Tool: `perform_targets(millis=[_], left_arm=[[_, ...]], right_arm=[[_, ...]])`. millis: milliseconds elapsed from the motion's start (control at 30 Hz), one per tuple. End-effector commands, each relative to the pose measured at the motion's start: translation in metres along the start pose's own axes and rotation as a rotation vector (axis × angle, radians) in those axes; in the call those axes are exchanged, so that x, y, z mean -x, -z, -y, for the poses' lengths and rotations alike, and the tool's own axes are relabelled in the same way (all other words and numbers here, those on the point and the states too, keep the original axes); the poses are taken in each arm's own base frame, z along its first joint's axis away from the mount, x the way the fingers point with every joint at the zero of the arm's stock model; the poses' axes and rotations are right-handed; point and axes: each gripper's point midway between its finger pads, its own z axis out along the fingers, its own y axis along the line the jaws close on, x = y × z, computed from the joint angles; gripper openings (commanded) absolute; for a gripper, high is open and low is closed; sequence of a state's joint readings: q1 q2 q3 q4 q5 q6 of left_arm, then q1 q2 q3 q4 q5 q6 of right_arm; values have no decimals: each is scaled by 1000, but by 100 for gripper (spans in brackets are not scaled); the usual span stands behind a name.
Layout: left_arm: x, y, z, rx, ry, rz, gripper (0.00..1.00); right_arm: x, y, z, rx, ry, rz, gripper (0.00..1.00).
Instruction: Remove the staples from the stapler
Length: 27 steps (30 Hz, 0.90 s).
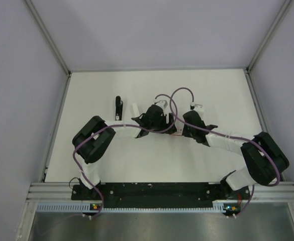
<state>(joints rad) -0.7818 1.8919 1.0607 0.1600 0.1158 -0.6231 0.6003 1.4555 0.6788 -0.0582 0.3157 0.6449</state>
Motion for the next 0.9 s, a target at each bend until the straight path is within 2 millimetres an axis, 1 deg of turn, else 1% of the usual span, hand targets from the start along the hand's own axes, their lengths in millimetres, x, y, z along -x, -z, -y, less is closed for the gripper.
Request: perform_targets(millis=[0, 67, 133, 233, 400, 467, 533, 667, 733, 867], left_arm=[[-32, -3, -16, 51, 17, -106, 80], [-32, -3, -15, 49, 16, -105, 80], [-32, -4, -16, 50, 16, -108, 80], [-33, -4, -15, 47, 19, -108, 80], [-33, -5, -13, 43, 18, -110, 80], [-33, -6, -11, 36, 18, -111, 80], [-33, -7, -6, 21, 15, -115, 80], [-32, -11, 11, -15, -3, -121, 80], [-35, -15, 13, -12, -12, -133, 79], [-41, -19, 13, 3, -27, -144, 77]], right_arm=[[4, 9, 3, 11, 31, 26, 20], [6, 11, 6, 3, 39, 33, 22], [5, 13, 6, 9, 48, 30, 27], [7, 16, 8, 4, 45, 42, 29], [12, 20, 12, -12, 54, 60, 29], [10, 18, 10, -1, 59, 39, 29], [9, 17, 10, 4, 56, 28, 29], [3, 14, 12, -6, 61, 14, 29], [1, 14, 12, -3, 64, 7, 29], [4, 15, 12, -1, 61, 18, 29]])
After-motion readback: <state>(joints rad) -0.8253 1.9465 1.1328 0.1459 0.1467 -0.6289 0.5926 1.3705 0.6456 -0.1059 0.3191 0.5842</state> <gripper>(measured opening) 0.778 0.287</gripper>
